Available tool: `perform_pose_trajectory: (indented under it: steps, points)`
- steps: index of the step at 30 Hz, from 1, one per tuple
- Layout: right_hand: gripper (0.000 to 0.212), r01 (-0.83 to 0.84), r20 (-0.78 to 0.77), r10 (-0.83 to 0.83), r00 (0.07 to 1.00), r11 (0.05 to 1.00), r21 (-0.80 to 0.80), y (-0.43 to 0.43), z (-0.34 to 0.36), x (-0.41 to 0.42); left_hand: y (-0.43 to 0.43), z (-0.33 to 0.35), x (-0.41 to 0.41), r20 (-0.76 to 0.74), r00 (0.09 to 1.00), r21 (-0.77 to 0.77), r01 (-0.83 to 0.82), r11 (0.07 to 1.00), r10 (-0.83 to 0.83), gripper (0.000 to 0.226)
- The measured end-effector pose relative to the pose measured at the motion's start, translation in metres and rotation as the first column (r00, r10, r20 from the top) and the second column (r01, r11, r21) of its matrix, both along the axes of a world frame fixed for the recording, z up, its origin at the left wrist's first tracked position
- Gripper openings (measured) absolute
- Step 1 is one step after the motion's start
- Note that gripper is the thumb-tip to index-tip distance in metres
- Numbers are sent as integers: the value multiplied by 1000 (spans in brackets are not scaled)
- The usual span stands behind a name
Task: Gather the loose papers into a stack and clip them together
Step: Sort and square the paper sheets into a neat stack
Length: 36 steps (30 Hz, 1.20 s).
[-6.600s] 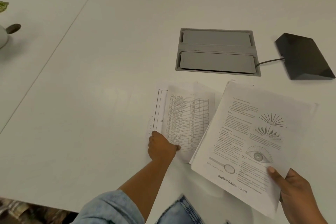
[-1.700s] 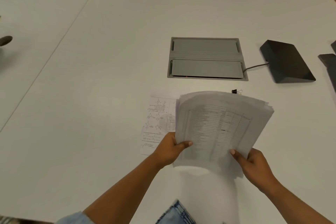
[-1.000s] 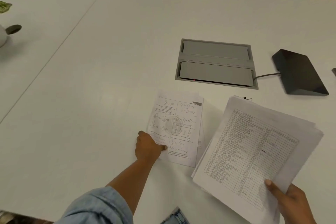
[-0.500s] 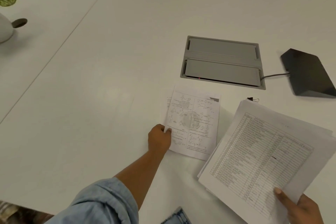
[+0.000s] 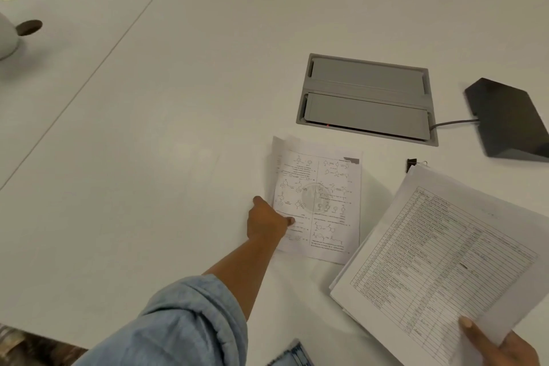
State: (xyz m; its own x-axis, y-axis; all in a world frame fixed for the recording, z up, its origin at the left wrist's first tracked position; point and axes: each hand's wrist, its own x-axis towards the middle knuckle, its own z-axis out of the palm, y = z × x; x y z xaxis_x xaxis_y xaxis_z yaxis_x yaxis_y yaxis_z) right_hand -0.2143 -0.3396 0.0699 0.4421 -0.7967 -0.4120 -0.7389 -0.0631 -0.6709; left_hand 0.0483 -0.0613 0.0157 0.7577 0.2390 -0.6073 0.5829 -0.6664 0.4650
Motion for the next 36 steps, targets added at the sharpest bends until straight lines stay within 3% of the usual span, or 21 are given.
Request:
perform_pose_trajectory:
  steps: [3, 6, 8, 13, 20, 25, 29, 33, 35, 36]
  points:
    - [20, -30, 14, 29, 999, 999, 41, 2, 7, 4, 6, 3, 2, -53, 989, 69, 140, 988, -136, 61]
    - [20, -45, -7, 46, 999, 996, 81, 5, 17, 8, 8, -1, -2, -10, 984, 105, 176, 979, -176, 42]
    - [27, -33, -4, 34, 999, 996, 81, 5, 17, 7, 11, -5, -5, 41, 986, 23, 162, 986, -163, 33]
    - [34, 4, 22, -7, 1000, 991, 136, -2, 15, 9, 31, 0, -13, 147, 989, -305, 42, 951, 3, 43]
    - [29, 19, 110, -41, 993, 981, 193, -10, 2, 9, 67, 51, -21, 344, 927, -409, 2, 912, 152, 17]
    - [16, -18, 195, -46, 980, 949, 314, 3, -1, 20, 75, 114, -31, 336, 924, -640, 84, 764, 180, 10]
    - [23, -74, 203, 2, 979, 934, 349, 17, -6, 38, 61, 159, -43, 312, 943, -782, 187, 595, 113, 23]
    - [20, -121, 285, -3, 959, 900, 419, 37, 2, 59, 48, 179, -50, 226, 971, -901, 176, 397, 83, 34]
    - [8, -116, 330, -84, 940, 832, 542, 44, 9, 67, 42, 181, -54, 196, 980, -927, 171, 335, 44, 38]
    - [17, -99, 331, -163, 930, 755, 648, 46, 13, 69, 39, 181, -55, 202, 979, -921, 181, 345, 24, 36]
